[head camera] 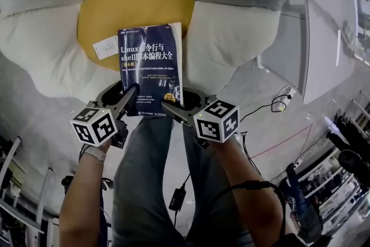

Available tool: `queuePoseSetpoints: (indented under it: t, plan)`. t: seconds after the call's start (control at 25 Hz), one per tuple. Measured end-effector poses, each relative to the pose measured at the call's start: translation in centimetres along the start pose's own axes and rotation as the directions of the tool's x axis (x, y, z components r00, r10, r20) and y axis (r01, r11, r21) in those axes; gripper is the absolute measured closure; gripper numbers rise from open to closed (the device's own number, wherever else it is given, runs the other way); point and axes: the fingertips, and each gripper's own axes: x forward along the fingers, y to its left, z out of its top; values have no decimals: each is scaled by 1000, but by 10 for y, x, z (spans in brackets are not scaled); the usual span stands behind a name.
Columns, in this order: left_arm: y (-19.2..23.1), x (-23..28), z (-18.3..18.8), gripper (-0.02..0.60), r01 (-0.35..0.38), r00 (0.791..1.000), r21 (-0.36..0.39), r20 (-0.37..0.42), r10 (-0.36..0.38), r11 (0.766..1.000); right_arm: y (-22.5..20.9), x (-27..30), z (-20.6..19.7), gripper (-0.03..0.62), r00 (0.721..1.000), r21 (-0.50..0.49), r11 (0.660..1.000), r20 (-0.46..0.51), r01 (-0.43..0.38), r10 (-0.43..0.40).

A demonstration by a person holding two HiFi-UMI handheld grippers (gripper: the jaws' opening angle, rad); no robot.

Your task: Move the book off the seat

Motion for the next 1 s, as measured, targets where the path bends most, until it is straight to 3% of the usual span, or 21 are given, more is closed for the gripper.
queuePoseSetpoints:
  t: [0.44, 0.76, 1.0]
  plan:
    - [-49, -32, 48, 372, 32, 993, 81, 108, -41, 996, 37, -42, 46, 364, 997, -114, 993, 81, 28, -18]
    - [-53, -38, 48, 376, 46, 986, 125, 152, -65, 991, 43, -45, 44, 364, 992, -163, 985, 125, 49, -29]
    - [-118, -29, 77, 379, 63, 983, 201, 158, -96, 978, 42, -106, 70, 364, 979, -146, 987, 201, 63, -32]
